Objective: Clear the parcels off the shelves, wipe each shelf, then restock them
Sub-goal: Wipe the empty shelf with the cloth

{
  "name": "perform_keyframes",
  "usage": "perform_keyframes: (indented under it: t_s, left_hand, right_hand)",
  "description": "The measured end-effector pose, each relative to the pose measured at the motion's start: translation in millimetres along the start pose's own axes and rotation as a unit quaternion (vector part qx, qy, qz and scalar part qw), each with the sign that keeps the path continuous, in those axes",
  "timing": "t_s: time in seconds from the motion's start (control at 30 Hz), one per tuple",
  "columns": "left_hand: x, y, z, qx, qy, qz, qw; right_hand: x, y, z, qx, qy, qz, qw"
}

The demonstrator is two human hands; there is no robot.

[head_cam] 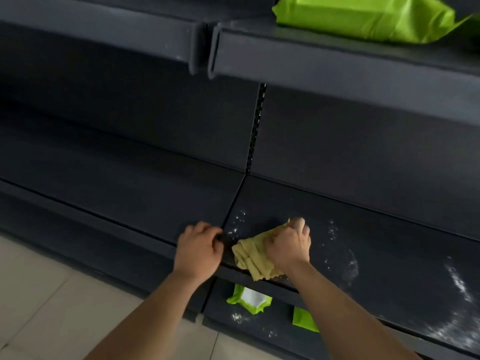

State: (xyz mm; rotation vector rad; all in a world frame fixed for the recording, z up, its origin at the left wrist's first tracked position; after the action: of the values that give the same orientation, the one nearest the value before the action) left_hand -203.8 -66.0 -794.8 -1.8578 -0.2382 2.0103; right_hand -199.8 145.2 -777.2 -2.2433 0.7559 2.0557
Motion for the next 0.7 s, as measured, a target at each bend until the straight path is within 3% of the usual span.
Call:
perform_keyframes:
  t_s: [0.1,0.27,0.4,0.53,0.7]
  left_hand:
    - [5.2,26.9,4.5,-0.021,-0.051,0.035,0.998]
    - [9.0,28.7,15.6,0.015,-0.080,0.036,0.996]
    - [9.3,32.9,20.8,0.038,-0.103,0.031,0.993]
    - [12.4,37.4,22.3,0.033,-0.129,0.026,0.991]
    - [13.3,37.8,25.2,0.037,-0.139,0.028,0.989]
  right_hand:
    - [17.8,14.3,4.2,-0.016,0.039,0.011,0.999]
    - [24.3,33.3,14.6,-0.083,0.066,-0.041,0.994]
    - [14.0,40.1,50.5,-0.112,0.073,0.039,0.990]
    - [17.7,37.5,85.6,-0.123,0.041,-0.030,0.991]
    - [26.8,54.8,101.5,-0.163,0.076,-0.010,0.984]
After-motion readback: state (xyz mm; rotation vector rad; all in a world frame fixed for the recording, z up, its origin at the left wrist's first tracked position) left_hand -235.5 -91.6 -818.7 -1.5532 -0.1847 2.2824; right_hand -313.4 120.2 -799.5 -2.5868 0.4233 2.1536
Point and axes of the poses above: each hand's wrist, its own z-axis towards the middle knuckle, its own x-axis out of the palm, y = z × x, the point moved 6 cm from there along z, towards the middle knuckle, and after that the axes turned 2 degrees about z, right-handed, at the moved point
